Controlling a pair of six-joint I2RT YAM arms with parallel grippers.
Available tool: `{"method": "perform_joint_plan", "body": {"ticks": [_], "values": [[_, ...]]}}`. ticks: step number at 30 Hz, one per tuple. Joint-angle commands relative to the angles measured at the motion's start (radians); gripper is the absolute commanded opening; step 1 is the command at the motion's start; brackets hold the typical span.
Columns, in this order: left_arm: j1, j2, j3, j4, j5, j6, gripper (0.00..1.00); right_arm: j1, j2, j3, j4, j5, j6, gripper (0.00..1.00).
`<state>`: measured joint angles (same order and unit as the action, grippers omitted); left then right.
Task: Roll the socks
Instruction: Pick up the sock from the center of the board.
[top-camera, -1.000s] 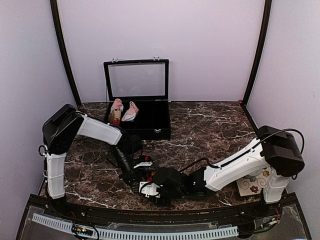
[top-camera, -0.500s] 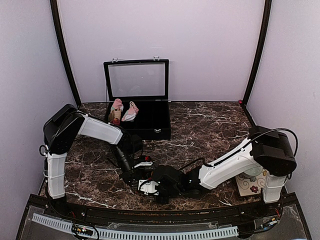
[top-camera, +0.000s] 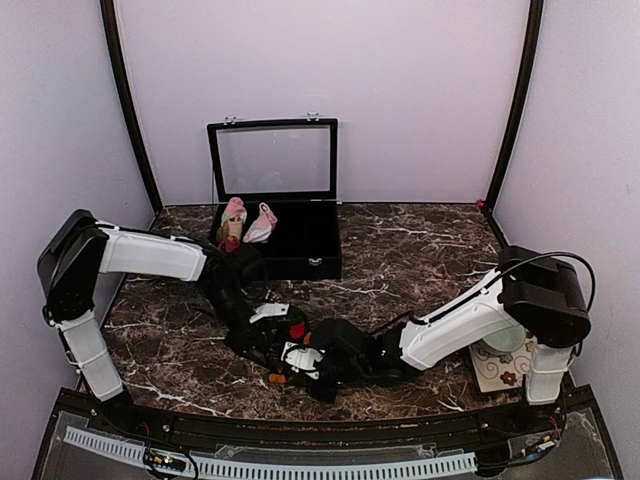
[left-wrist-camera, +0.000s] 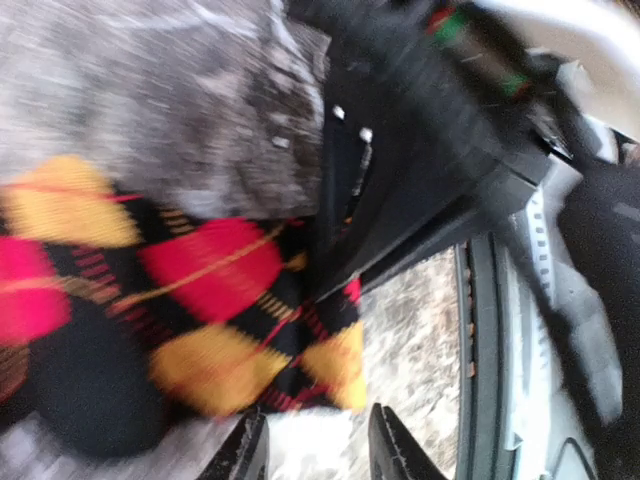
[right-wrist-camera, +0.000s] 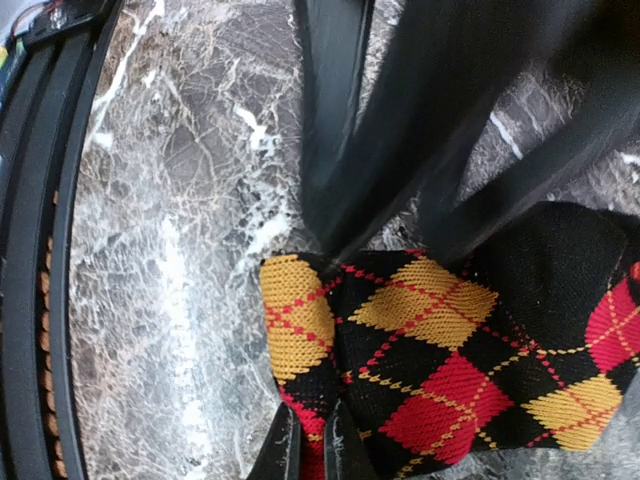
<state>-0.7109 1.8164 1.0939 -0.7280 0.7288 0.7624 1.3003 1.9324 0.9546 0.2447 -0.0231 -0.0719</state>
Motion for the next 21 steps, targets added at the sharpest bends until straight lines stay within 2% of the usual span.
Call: {"method": "perform_joint_plan", "body": {"ticks": [1, 4, 7, 9, 10, 12, 14, 19, 21], "values": [[0.032, -0.196, -0.072, 0.188, -0.130, -0.068, 0.37, -0.032, 0.059, 0.009, -0.162, -0.143, 0.170, 0.00], [0.061, -0.278, -0.108, 0.256, -0.151, -0.094, 0.37, -0.058, 0.071, 0.001, -0.159, -0.208, 0.258, 0.00], [0.113, -0.313, -0.128, 0.331, -0.175, -0.160, 0.48, -0.091, 0.093, 0.012, -0.179, -0.267, 0.364, 0.00], [0.145, -0.298, -0.137, 0.402, -0.307, -0.253, 0.53, -0.103, 0.102, 0.020, -0.189, -0.307, 0.414, 0.00], [0.157, -0.280, -0.123, 0.380, -0.342, -0.249, 0.53, -0.107, 0.102, 0.020, -0.189, -0.328, 0.436, 0.00], [0.195, -0.256, -0.091, 0.317, -0.293, -0.206, 0.53, -0.114, 0.108, 0.016, -0.180, -0.373, 0.484, 0.00], [0.218, -0.288, -0.095, 0.295, -0.186, -0.170, 0.54, -0.124, 0.130, 0.025, -0.194, -0.423, 0.530, 0.00], [0.174, -0.400, -0.186, 0.280, -0.019, -0.064, 0.55, -0.168, 0.180, -0.001, -0.175, -0.529, 0.658, 0.00], [0.171, -0.402, -0.207, 0.286, 0.060, -0.085, 0.55, -0.192, 0.189, -0.026, -0.144, -0.557, 0.706, 0.00]]}}
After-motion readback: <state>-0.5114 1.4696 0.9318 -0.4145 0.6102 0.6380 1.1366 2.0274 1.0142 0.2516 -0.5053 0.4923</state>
